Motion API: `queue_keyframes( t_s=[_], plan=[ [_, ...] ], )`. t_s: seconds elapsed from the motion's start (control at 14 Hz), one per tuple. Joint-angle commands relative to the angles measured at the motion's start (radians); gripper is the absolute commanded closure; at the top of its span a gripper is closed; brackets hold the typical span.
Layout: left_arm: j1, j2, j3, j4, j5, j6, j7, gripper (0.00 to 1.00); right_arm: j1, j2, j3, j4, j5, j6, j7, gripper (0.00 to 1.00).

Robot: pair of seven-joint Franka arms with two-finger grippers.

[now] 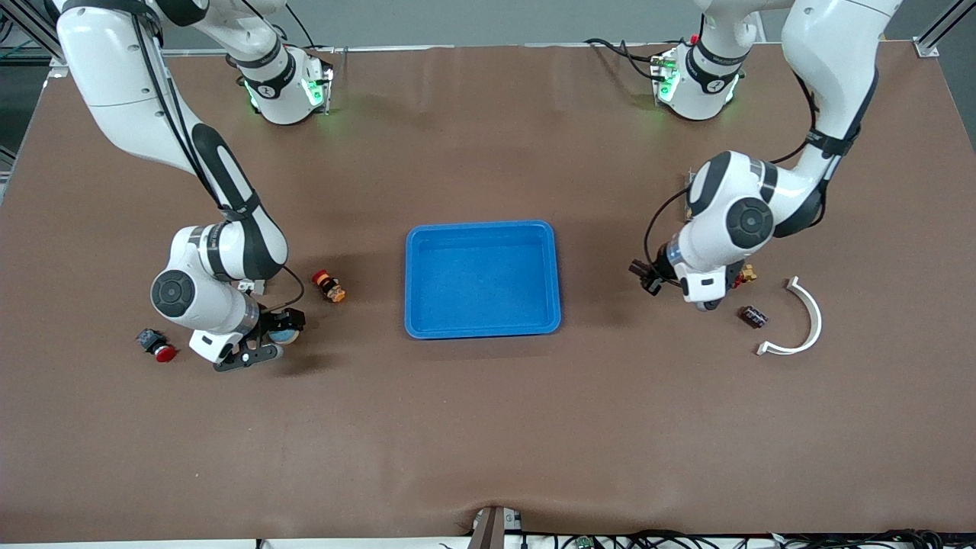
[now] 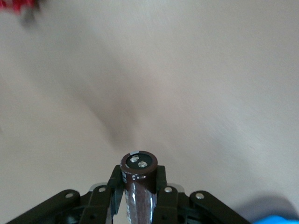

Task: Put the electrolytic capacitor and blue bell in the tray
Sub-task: 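Carry the capacitor with the left gripper while the right gripper grasps the bell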

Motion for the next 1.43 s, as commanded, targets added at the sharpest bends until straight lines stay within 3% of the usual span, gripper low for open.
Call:
queue_keyframes(
  t_s=[0.0, 0.07, 0.21, 0.64, 1.0, 1.35],
  plan=[
    [-0.088, 0.051, 0.001, 0.108, -0.012, -0.016, -0.231, 1.0, 0.004, 0.003, 0.001, 0.0, 0.019, 0.009, -0.018, 0.0],
    [-0.115, 0.068, 0.0, 0.136, -0.012, -0.016, -0.289, 1.0, 0.004, 0.003, 0.001, 0.002, 0.019, 0.01, -0.018, 0.0],
    [-0.161, 0.084, 0.001, 0.172, -0.012, -0.016, -0.375, 1.0, 0.004, 0.005, 0.001, 0.002, 0.019, 0.015, -0.018, 0.1],
    [-0.263, 0.127, 0.003, 0.224, -0.011, -0.014, -0.598, 1.0, 0.002, 0.005, 0.001, 0.003, 0.019, 0.015, -0.018, 0.49],
    [-0.319, 0.209, 0.003, 0.265, -0.005, -0.003, -0.767, 1.0, 0.001, 0.005, 0.001, 0.014, 0.019, 0.007, -0.016, 0.5],
    [-0.353, 0.26, 0.006, 0.274, 0.008, -0.002, -0.779, 1.0, 0.004, -0.003, 0.001, 0.083, 0.019, -0.066, -0.012, 0.5]
  ],
)
